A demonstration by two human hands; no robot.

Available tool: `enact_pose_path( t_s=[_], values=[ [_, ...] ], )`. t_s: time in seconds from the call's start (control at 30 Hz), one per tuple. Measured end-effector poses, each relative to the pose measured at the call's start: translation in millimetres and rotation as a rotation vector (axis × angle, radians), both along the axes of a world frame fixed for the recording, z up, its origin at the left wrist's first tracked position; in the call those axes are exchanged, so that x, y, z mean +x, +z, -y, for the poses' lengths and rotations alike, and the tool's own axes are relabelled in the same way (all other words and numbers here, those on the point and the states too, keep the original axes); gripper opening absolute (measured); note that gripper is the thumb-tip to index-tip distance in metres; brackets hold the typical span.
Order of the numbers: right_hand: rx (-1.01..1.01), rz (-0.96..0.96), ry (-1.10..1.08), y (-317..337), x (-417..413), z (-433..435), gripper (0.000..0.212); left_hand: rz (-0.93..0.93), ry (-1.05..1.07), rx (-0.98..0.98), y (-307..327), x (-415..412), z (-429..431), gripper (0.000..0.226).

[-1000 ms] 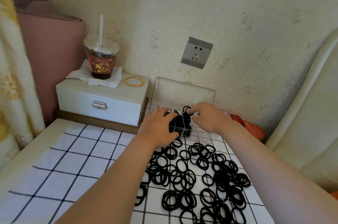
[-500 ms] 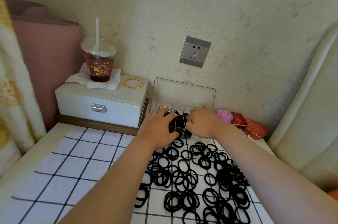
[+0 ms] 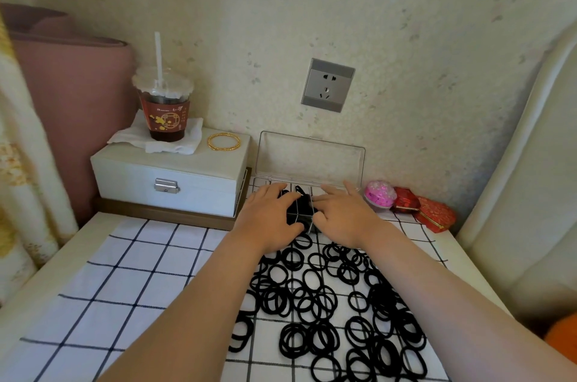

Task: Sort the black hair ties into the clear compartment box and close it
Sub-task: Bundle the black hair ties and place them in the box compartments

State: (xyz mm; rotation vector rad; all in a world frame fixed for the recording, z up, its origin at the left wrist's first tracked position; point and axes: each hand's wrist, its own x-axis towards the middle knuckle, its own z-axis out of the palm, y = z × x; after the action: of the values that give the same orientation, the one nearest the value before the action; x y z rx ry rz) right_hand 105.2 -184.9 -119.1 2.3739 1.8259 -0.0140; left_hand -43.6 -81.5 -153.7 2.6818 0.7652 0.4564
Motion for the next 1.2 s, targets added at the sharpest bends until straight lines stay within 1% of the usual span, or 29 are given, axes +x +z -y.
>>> enact_pose_path(
  t_s=[0.07, 0.13, 0.23, 0.37, 0.47, 0.53, 0.57, 0.63, 0.67, 0.73, 0.8, 0.9, 1.03, 1.13, 1.2],
  values=[
    [0.008, -0.034, -0.007, 1.2, 0.5, 1.4, 0.054, 0.003, -0.01, 0.0, 2.2, -0.8, 0.6, 0.07],
    [0.107, -0.157, -0.019, 7.1, -1.8, 7.1, 0.055, 0.021, -0.015, -0.008, 4.6, -1.7, 2.5, 0.069],
    [0.318, -0.328, -0.07, 16.5, -5.9, 23.3, 0.039, 0.095, -0.019, 0.014, 7.2, -2.6, 8.4, 0.065],
    [0.415, -0.381, -0.103, 18.3, -12.5, 59.3, 0.038, 0.187, -0.09, 0.086, 14.1, -6.7, 32.4, 0.049],
    [0.411, -0.422, -0.127, 9.7, -20.9, 90.0, 0.036, 0.115, -0.199, 0.064, 12.8, -14.5, 58.8, 0.042],
    [0.378, -0.407, -0.137, 2.2, -25.8, 109.8, 0.037, 0.0, -0.26, 0.001, 12.5, -22.2, 76.6, 0.051],
    [0.359, -0.399, -0.147, -0.5, -28.7, 119.1, 0.039, -0.072, -0.279, -0.049, 13.0, -26.7, 85.1, 0.061],
    [0.319, -0.355, -0.158, -7.9, -32.5, 137.8, 0.044, -0.209, -0.324, -0.137, 14.8, -36.6, 101.7, 0.089],
    [0.294, -0.32, -0.156, -12.4, -34.5, 146.4, 0.048, -0.27, -0.344, -0.149, 16.1, -41.8, 109.9, 0.103],
    [0.205, -0.276, -0.184, -22.7, -39.2, 161.2, 0.059, -0.347, -0.367, -0.135, 14.8, -51.2, 124.3, 0.117],
    [0.105, -0.294, -0.254, -33.3, -43.0, 171.7, 0.064, -0.383, -0.367, -0.096, 8.8, -56.6, 135.6, 0.122],
    [0.058, -0.283, -0.275, -46.0, -49.3, 179.9, 0.07, -0.406, -0.337, -0.027, -5.4, -59.5, 143.3, 0.122],
    [0.109, -0.205, -0.255, -59.0, -53.4, 177.2, 0.075, -0.408, -0.241, -0.02, -9.4, -60.0, 133.5, 0.115],
    [0.149, -0.222, -0.234, -62.0, -55.7, 163.6, 0.071, -0.42, -0.182, -0.028, -5.4, -59.0, 120.6, 0.119],
    [0.167, -0.248, -0.215, -61.7, -58.7, 152.6, 0.068, -0.42, -0.159, -0.033, -1.8, -57.3, 113.8, 0.114]
  ],
)
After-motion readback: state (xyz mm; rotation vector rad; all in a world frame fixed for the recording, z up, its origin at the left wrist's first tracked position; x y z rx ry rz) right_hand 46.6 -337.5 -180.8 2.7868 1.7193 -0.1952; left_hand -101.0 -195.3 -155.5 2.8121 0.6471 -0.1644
